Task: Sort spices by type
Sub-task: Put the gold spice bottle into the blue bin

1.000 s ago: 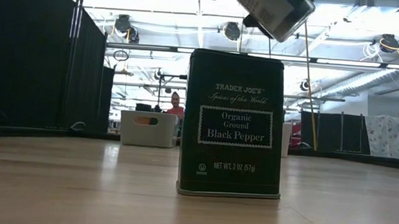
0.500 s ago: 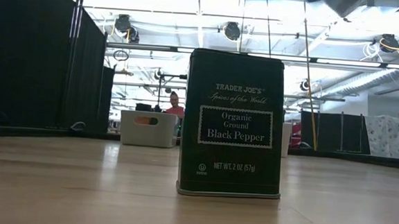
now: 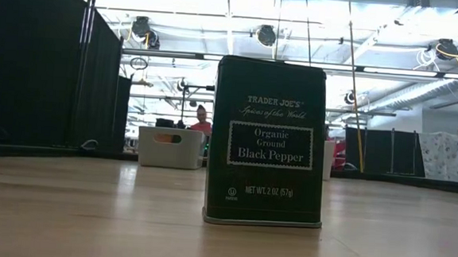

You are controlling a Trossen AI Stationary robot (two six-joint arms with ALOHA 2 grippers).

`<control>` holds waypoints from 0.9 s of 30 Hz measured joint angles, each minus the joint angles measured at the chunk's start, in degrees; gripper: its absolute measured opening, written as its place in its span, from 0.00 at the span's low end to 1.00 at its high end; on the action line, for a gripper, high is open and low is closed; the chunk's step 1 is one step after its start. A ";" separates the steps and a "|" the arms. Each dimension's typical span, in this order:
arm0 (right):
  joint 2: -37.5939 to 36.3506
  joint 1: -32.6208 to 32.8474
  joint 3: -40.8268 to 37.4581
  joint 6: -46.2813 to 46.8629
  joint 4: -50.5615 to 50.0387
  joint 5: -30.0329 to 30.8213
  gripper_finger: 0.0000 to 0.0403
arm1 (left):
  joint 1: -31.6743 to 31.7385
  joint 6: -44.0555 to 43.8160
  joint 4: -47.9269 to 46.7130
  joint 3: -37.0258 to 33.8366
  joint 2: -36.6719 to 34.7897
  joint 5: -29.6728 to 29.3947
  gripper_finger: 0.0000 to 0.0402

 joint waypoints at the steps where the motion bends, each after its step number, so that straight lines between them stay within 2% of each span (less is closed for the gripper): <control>1: 0.22 1.10 0.00 1.06 -1.15 1.86 0.63 | 0.00 -0.65 1.10 0.00 0.00 0.57 0.78; 8: 1.36 6.79 0.00 3.07 -6.02 12.29 0.63 | -0.05 -2.87 8.03 0.02 1.54 1.40 0.78; 12: 2.12 10.17 0.00 3.43 -8.10 17.62 0.63 | -0.37 -2.80 15.91 0.02 5.81 2.08 0.78; 15: 2.42 12.76 0.00 7.51 -11.31 20.14 0.63 | -0.37 -1.91 21.42 0.02 9.11 2.16 0.78; 17: 2.44 13.92 0.00 11.55 -13.64 19.80 0.63 | -0.14 -1.29 24.95 0.02 10.88 2.19 0.78; 20: 2.46 14.92 0.00 16.80 -15.82 15.94 0.63 | 0.42 -1.29 31.08 0.02 13.42 2.65 0.78; 27: 2.46 17.61 -2.66 23.35 -14.04 12.09 0.63 | 0.44 -1.45 38.66 0.02 17.72 4.43 0.78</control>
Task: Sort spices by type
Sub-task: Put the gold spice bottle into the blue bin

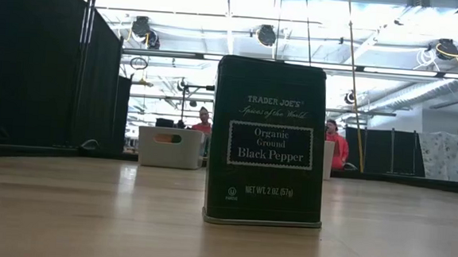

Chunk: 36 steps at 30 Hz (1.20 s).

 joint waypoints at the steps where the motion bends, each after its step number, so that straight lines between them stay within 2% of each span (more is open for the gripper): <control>1: 0.00 0.58 -0.70 1.49 0.70 -0.14 0.63 | 0.00 -0.78 0.65 0.02 0.52 1.22 0.78; 6: 0.07 3.56 -4.17 4.70 9.19 -0.25 0.63 | 0.00 -3.35 1.77 0.86 2.47 4.23 0.78; 11: 0.11 6.62 -7.01 -3.94 25.26 -0.38 0.63 | -0.98 -4.42 1.70 0.92 2.72 4.25 0.78; 15: 0.11 8.75 -7.71 -9.62 33.24 -3.70 0.63 | -2.59 -4.42 2.42 0.92 2.72 4.31 0.78; 21: 0.17 9.38 -7.93 -13.54 34.98 -3.94 0.63 | -4.72 -4.42 3.80 0.92 2.72 4.14 0.78; 25: 0.15 8.45 -9.01 -20.34 34.89 3.03 0.63 | -5.46 -4.42 4.12 0.92 2.72 0.77 0.78; 30: -0.08 4.72 -9.13 -27.46 35.30 10.21 0.63 | -5.29 -4.42 3.24 0.92 2.72 -0.79 0.78; 36: -0.59 -2.82 -9.10 -31.98 37.09 10.61 0.63 | -5.07 -4.37 2.68 0.92 3.94 -2.36 0.78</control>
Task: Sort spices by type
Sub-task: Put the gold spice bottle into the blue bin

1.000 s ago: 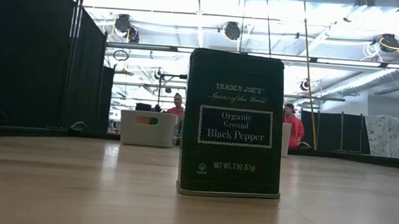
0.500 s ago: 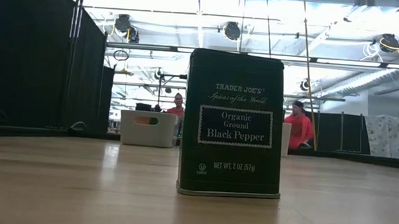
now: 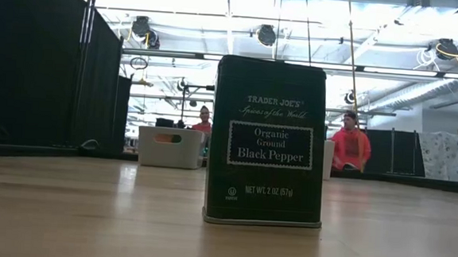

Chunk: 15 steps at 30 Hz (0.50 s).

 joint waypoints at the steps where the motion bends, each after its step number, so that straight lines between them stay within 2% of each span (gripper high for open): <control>1: -0.24 -0.97 0.00 -0.60 0.04 -0.62 0.63 | 0.00 0.00 0.00 0.00 0.33 0.01 0.78; 8: -3.06 -7.29 0.00 -8.10 3.11 -6.09 0.63 | 0.24 0.00 -1.18 0.00 0.83 -0.06 0.78; 12: -4.07 -11.01 0.00 -20.43 12.44 -11.34 0.63 | 0.24 0.02 -1.08 0.00 0.83 -0.08 0.78; 15: -4.33 -13.59 0.02 -31.65 21.77 -17.47 0.63 | 0.24 -0.02 -1.30 0.00 0.83 -0.12 0.78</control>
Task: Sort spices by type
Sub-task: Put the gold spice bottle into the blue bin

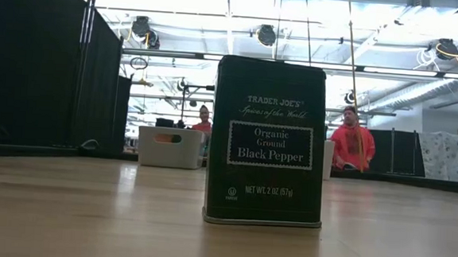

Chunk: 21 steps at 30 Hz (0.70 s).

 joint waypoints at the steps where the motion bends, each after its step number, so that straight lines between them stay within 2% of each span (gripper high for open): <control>1: -0.02 -0.89 0.01 -3.19 2.69 -2.42 0.63 | 0.00 0.00 0.04 0.00 0.00 -0.02 0.78; 6: -0.02 -4.58 0.04 -11.51 9.47 -10.19 0.63 | 0.00 -1.46 0.09 0.00 0.00 -0.76 0.78; 12: 0.07 -7.75 0.07 -12.63 12.32 -15.79 0.63 | 0.00 -1.29 0.23 0.00 0.00 -5.21 0.78; 21: 0.16 -10.38 0.07 -11.73 12.71 -17.42 0.63 | 0.02 2.11 0.34 0.00 0.00 -5.85 0.88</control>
